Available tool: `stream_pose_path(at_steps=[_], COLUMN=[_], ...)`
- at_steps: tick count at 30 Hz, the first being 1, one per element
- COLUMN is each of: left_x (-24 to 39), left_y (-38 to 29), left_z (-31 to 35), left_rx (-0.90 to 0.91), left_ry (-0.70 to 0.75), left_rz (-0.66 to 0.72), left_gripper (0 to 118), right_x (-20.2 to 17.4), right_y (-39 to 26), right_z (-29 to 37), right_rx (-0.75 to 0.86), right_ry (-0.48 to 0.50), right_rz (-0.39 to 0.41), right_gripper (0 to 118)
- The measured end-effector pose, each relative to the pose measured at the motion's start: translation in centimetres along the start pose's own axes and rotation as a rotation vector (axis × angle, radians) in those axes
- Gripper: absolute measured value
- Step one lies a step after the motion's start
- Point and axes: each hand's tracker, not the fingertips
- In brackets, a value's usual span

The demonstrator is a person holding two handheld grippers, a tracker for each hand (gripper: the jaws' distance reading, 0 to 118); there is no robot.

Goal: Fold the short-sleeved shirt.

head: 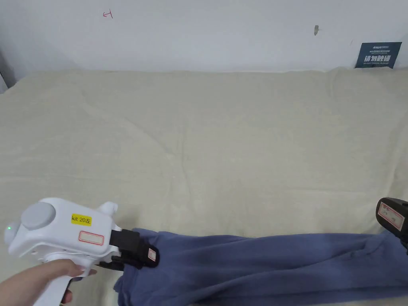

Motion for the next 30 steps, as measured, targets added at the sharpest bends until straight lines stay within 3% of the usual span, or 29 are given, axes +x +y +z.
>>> stream_pose_path(at_steps=[2,7,8,12,13,15,16,19,23,30], left_x=[2.3,4.4,5.3,10.4,13.1,16.5,17.9,21.3,24.8,19.0], left_y=[-0.8,-0.4,-0.4,0.0,-0.7,-0.5,-0.4,0.6,-0.3,-0.2], left_z=[2.4,6.2,6.0,3.2,1.2,-2.2,-3.9,-7.7,-8.4,-4.2], left_rx=[0.01,0.038,0.04,0.007,-0.067,-0.127,-0.145,-0.142,-0.161,-0.073], left_ry=[0.125,0.645,0.666,0.556,0.416,0.303,0.244,0.066,-0.078,0.164], left_rz=[-0.051,-0.097,-0.131,-0.172,-0.185,-0.206,-0.206,-0.231,-0.272,-0.212], left_gripper=[9,9,9,9,9,12,29,114,118,117], right_x=[0.3,1.2,1.3,1.9,2.1,2.3,2.4,3.3,4.4,5.0], right_y=[0.0,-0.4,-0.4,-0.7,-0.7,-0.8,-0.9,-0.9,-0.8,-1.5], right_z=[0.2,0.5,0.6,1.0,1.1,1.3,1.3,1.5,2.0,1.6], right_rx=[0.005,0.004,0.003,-0.002,-0.002,-0.007,-0.015,-0.042,-0.046,-0.074], right_ry=[0.008,0.025,0.03,0.034,0.035,0.033,0.034,0.03,0.009,-0.015], right_rz=[-0.005,-0.035,-0.04,-0.03,-0.026,-0.024,-0.031,-0.081,-0.105,-0.093], right_gripper=[0,0,0,0,0,0,0,0,0,0])
